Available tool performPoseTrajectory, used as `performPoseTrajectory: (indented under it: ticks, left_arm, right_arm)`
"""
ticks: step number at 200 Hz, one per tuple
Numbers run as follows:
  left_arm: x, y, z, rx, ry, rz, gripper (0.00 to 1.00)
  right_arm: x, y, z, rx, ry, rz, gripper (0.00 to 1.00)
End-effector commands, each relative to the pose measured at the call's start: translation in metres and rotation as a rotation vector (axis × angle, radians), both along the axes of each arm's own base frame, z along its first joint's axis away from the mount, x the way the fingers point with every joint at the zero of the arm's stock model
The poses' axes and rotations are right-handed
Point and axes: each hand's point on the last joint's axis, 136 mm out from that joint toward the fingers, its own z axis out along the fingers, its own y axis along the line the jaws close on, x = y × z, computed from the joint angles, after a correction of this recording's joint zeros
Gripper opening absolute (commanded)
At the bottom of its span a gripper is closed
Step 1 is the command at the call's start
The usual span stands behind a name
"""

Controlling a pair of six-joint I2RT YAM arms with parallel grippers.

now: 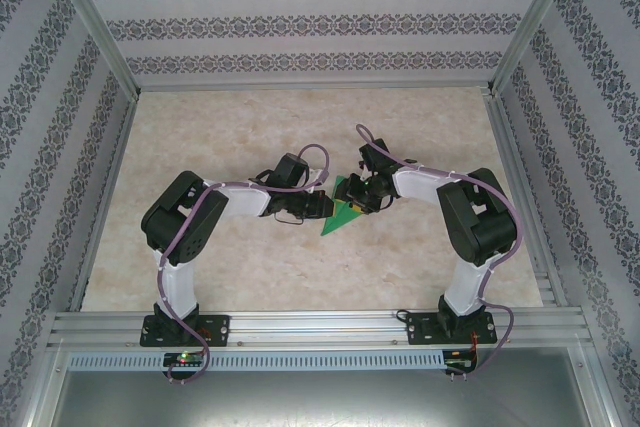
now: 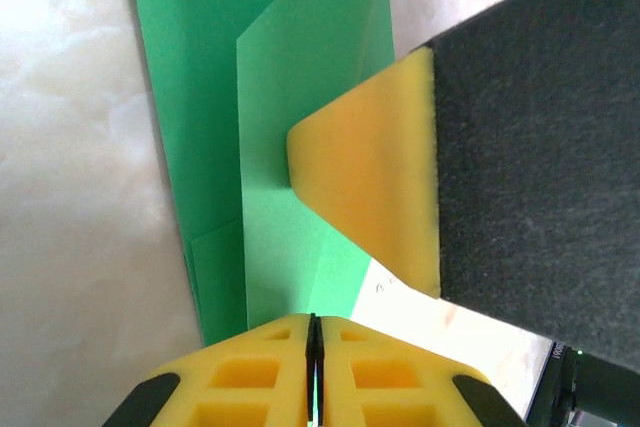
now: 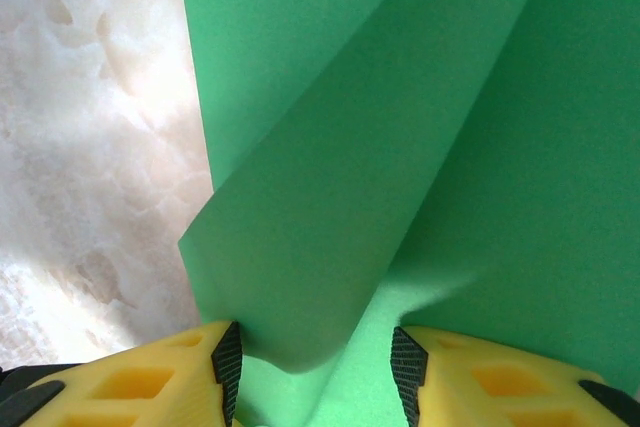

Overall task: Fold a paper plane with a square sheet of paper (pick it up from the middle)
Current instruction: Fourth fold the wing at the center of the table.

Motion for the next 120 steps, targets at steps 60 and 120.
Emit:
performPoseTrajectory:
  ticks: [60, 120]
  left_arm:
    - [-0.003, 0.0, -0.011, 0.048, 0.026, 0.001, 0.12]
    - [-0.003, 0.003, -0.015, 0.072, 0.035, 0.007, 0.11]
  right_arm:
    - [-0.04, -0.028, -0.056, -0.176, 0.18, 0.009, 0.42]
    - [-0.049, -0.034, -0.068, -0.24, 0.228, 0.024, 0.41]
